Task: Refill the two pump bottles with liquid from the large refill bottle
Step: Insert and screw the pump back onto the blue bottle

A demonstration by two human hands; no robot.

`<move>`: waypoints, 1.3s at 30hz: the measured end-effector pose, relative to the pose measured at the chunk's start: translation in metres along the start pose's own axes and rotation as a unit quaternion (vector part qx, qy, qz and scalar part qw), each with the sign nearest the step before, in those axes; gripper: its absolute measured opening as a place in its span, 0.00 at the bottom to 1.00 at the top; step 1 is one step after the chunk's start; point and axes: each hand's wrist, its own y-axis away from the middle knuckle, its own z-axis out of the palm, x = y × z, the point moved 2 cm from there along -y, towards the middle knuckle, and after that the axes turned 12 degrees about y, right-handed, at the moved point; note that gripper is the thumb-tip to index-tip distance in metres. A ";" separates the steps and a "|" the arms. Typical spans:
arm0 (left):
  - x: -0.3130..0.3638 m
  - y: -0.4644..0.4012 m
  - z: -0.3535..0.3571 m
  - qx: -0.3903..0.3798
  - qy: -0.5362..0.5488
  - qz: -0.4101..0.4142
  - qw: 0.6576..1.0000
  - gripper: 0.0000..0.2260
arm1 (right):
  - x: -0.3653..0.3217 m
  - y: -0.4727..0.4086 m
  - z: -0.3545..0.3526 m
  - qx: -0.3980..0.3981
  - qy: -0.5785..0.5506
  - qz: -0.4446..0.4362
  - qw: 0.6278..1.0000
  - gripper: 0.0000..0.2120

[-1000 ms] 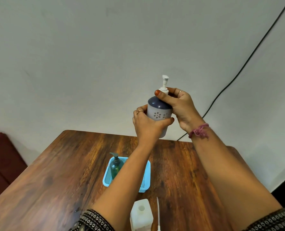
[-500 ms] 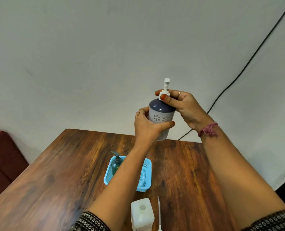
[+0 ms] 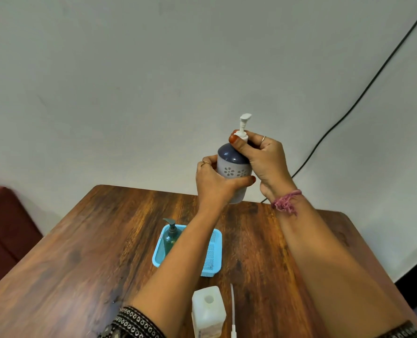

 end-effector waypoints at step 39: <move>-0.154 0.028 -0.135 -0.169 -0.096 -0.228 0.954 0.30 | 0.181 0.059 0.060 -0.125 0.246 0.137 0.951 0.35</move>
